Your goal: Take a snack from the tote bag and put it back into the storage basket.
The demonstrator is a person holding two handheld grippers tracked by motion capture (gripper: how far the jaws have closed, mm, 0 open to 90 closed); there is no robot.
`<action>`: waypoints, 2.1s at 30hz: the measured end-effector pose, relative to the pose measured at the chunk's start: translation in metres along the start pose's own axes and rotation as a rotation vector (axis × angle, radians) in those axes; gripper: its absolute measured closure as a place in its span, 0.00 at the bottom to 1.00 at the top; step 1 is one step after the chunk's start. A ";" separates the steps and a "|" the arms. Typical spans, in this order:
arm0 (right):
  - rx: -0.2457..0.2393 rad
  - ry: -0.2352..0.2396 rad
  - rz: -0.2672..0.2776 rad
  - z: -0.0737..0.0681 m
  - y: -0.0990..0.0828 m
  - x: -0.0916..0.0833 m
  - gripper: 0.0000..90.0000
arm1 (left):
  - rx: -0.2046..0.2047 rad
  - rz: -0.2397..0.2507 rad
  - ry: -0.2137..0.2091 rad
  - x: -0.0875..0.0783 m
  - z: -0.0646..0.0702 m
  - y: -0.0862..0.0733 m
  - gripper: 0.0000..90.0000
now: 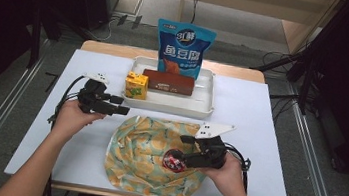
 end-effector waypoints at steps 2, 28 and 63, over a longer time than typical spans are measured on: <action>0.007 -0.002 0.004 0.000 -0.001 0.001 0.44 | 0.002 -0.001 0.002 0.000 0.000 0.000 0.44; 0.031 0.028 -0.017 -0.011 -0.013 0.014 0.38 | -0.005 0.006 -0.003 -0.001 -0.002 0.001 0.42; 0.012 -0.001 -0.078 -0.018 -0.038 0.033 0.22 | -0.007 0.004 -0.005 0.000 -0.003 0.000 0.42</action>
Point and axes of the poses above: each handheld gripper's, and its own axes: x roughly forward along the jaws, y roughly out of its top, z roughly to its right, the point moved 9 cm from there along x, roughly forward along the jaws, and after that the axes turned 1 degree about -y, right-handed, at the moved point
